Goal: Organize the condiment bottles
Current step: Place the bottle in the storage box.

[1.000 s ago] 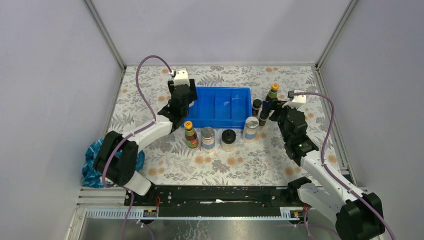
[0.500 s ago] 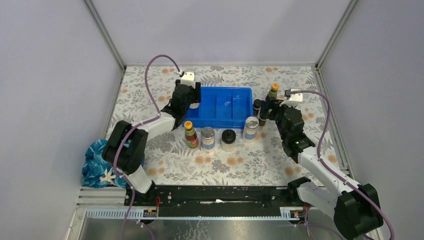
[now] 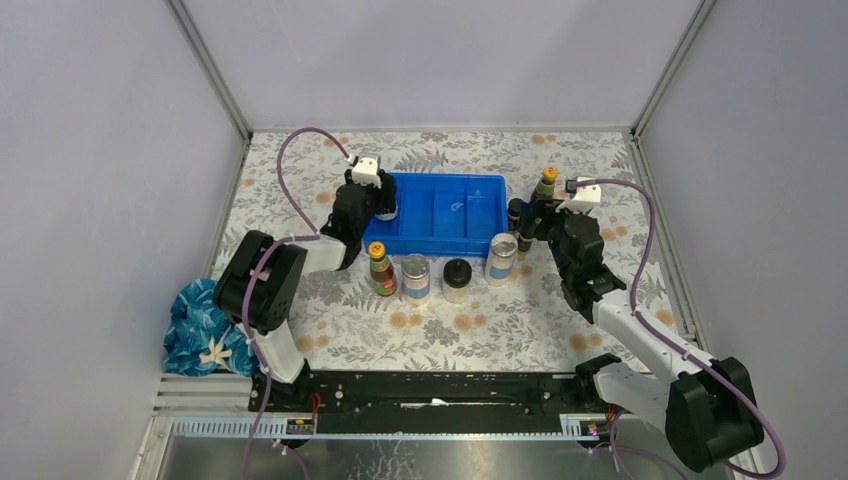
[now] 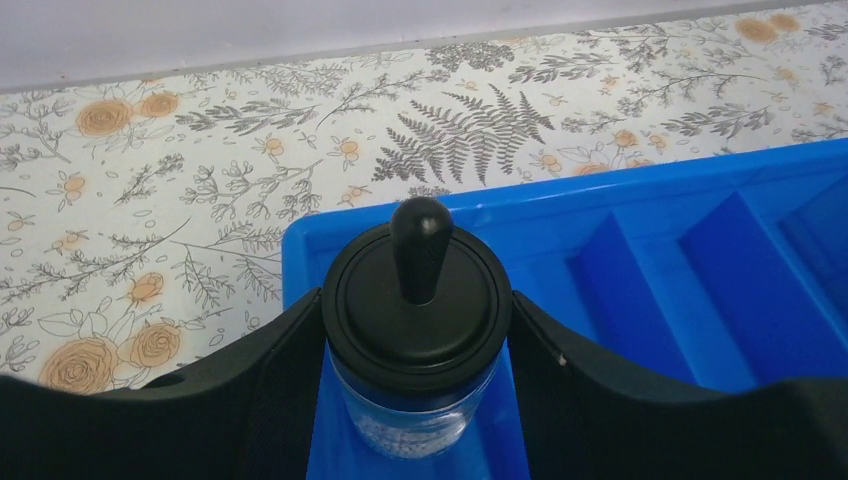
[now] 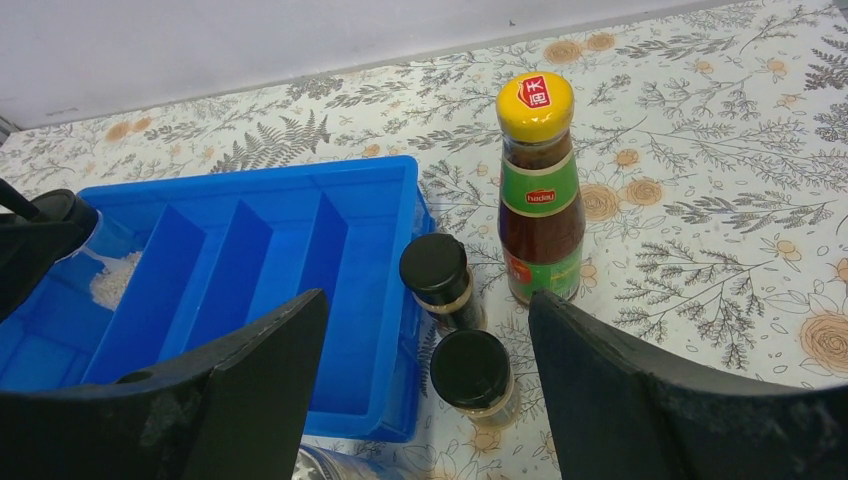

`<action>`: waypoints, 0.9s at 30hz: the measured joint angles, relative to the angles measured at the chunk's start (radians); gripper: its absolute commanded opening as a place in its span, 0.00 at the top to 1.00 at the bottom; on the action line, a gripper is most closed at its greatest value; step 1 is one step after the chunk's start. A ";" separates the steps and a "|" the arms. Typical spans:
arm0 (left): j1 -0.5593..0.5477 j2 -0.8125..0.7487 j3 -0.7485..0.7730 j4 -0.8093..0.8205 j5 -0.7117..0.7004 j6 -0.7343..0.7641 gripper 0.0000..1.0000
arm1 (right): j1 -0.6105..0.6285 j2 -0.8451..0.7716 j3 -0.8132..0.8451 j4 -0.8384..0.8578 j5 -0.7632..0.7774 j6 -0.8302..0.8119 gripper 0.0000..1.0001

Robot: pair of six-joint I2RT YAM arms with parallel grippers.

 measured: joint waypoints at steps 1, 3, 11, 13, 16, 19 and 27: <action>0.006 0.008 -0.010 0.018 0.005 -0.001 1.00 | 0.000 0.002 0.000 0.000 0.000 0.000 0.19; 0.016 0.026 -0.027 0.058 0.012 -0.003 1.00 | 0.000 0.002 0.000 0.000 0.000 0.000 0.19; 0.029 0.068 -0.080 0.216 0.023 -0.006 1.00 | 0.000 0.002 0.000 0.000 0.001 -0.006 0.19; 0.029 0.075 -0.085 0.239 0.023 -0.006 1.00 | 0.000 0.002 0.000 0.000 0.001 -0.007 0.19; 0.031 0.083 -0.090 0.274 0.023 -0.006 1.00 | 0.000 0.003 0.000 0.000 0.001 -0.007 0.19; 0.031 0.084 -0.091 0.292 0.023 -0.006 1.00 | 0.000 0.005 0.000 0.000 0.000 -0.007 0.19; 0.031 0.108 -0.080 0.303 0.031 -0.005 1.00 | 0.000 0.006 0.000 -0.001 0.001 -0.012 0.19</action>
